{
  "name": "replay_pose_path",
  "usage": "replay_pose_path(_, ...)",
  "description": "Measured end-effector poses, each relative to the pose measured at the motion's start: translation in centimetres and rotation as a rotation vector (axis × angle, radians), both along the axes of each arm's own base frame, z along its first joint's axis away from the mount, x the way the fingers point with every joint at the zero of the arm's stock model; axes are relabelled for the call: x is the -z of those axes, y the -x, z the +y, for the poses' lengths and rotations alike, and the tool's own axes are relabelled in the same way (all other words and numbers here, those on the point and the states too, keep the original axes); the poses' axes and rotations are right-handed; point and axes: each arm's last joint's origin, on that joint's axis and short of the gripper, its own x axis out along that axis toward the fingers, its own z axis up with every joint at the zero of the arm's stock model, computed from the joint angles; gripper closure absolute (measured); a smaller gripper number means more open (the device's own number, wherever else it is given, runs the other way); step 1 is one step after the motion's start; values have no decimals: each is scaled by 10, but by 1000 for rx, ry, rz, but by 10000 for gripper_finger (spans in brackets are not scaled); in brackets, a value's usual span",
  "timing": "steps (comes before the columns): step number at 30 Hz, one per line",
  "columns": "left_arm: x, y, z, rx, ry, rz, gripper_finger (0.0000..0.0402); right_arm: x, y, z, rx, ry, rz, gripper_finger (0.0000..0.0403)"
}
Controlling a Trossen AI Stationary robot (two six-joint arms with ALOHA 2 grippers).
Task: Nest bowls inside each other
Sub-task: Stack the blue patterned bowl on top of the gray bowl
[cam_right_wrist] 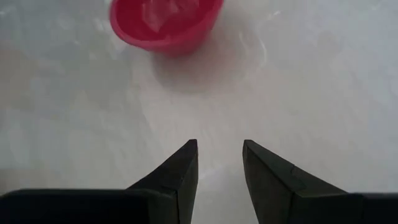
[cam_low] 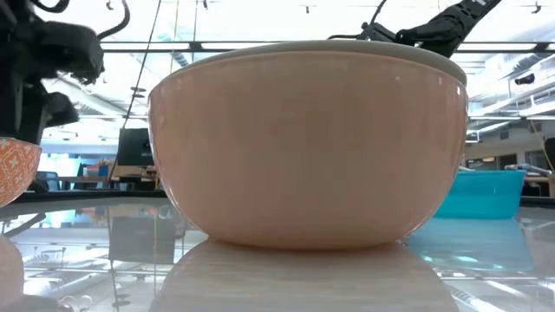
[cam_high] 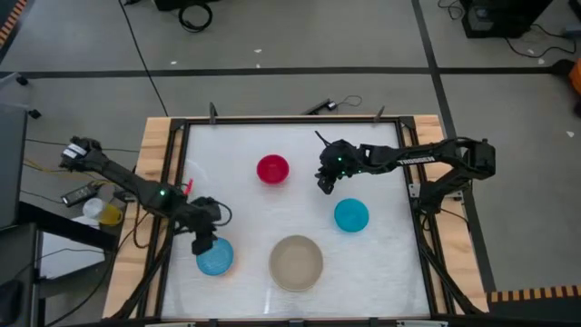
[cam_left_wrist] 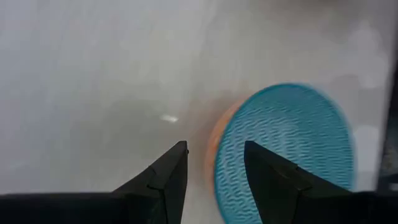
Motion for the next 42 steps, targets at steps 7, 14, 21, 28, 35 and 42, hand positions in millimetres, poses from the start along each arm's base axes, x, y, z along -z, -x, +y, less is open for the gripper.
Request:
replay_pose_path(7,15,-4,-12,-4,-10,110,242,-1,-3,-1,4,10,-34,268)
replay_pose_path(14,35,-13,-15,61,-88,198,317,-4,-1,-1,27,41,-26,273)
replay_pose_path(21,14,-37,-7,80,-178,113,387,-25,13,3,63,90,-31,324)
replay_pose_path(28,-48,-72,6,167,-362,-111,390,-49,41,16,126,194,45,383)
replay_pose_path(35,-93,-133,30,322,-459,-479,391,-59,63,23,212,252,95,392)
replay_pose_path(42,-83,-204,36,465,-466,-465,391,-51,79,27,240,213,149,377)
